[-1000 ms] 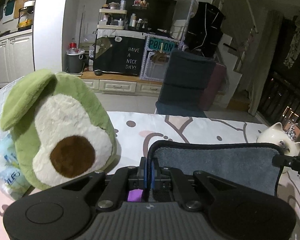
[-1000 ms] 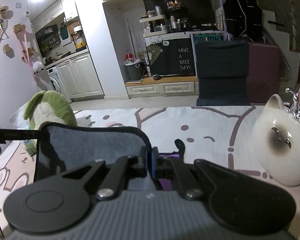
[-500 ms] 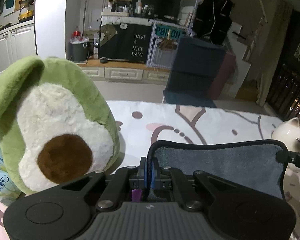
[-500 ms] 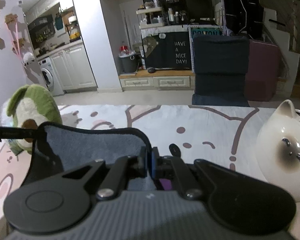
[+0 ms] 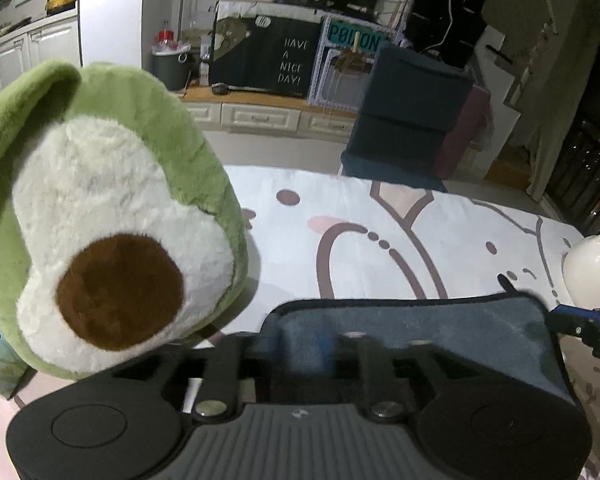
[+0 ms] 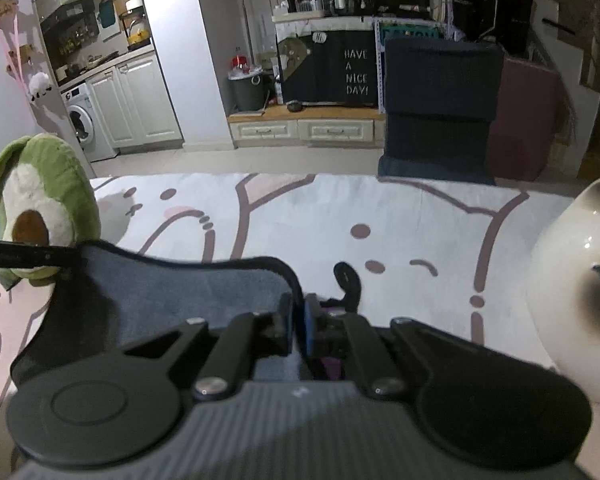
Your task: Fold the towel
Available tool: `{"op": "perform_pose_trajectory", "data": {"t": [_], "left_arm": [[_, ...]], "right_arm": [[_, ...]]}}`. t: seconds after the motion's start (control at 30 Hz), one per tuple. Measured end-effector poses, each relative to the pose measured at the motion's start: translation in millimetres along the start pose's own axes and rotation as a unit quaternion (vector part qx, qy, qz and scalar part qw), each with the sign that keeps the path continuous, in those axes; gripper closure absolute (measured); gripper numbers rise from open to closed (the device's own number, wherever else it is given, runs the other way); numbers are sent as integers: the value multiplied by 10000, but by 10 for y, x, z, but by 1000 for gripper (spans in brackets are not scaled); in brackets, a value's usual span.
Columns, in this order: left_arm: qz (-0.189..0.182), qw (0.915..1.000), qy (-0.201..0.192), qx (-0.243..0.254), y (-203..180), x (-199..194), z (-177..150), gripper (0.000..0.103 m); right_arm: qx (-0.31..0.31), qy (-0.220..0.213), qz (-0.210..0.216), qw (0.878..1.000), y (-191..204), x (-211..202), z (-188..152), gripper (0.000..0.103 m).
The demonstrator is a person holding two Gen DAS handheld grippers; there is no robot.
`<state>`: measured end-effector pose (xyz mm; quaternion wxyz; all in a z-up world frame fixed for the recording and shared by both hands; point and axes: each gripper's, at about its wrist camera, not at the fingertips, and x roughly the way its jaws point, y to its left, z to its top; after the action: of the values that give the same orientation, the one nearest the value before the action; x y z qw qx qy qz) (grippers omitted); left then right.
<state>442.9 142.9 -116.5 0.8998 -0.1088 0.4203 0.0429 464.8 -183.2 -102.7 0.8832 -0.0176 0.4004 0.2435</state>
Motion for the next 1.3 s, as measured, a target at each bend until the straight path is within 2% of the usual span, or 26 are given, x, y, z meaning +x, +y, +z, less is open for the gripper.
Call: {"op": "perform_pose_trajectory", "data": {"t": [0.07,0.17,0.2,0.27,0.3,0.5,0.9,1.3], "left_arm": [[110,9999,26,40,-17,4,-11,38],[225,9997,27,115,-39,-22,-21,15],[258,9996,37,142,-49,-31,-24,12],[284,9994,58,193,-67,-47,-34,1],[294,9993,74,216,-77,-56,-40,0],[300,9985,273,359,-149,-126,-72,0],[295,9983,240,435,-249,-386,-121,0],[302,9983,256,431,-333,-641,-236,0]], "right_arm": [[72,45,-30,10000,-5,20,-2,48],[85,-35,-102,9999,-5,-9,-14,28],[107,-20,-77,9999,-9,-14,-13,20],[127,-29,-15,9999,-7,-29,-17,9],[132,-13,15,9999,-3,-33,-18,0],[131,117,-25,9998,53,-36,-26,0],[201,232,-231,9993,143,-199,-55,0],[281,305,-197,9989,213,-461,-122,0]]}}
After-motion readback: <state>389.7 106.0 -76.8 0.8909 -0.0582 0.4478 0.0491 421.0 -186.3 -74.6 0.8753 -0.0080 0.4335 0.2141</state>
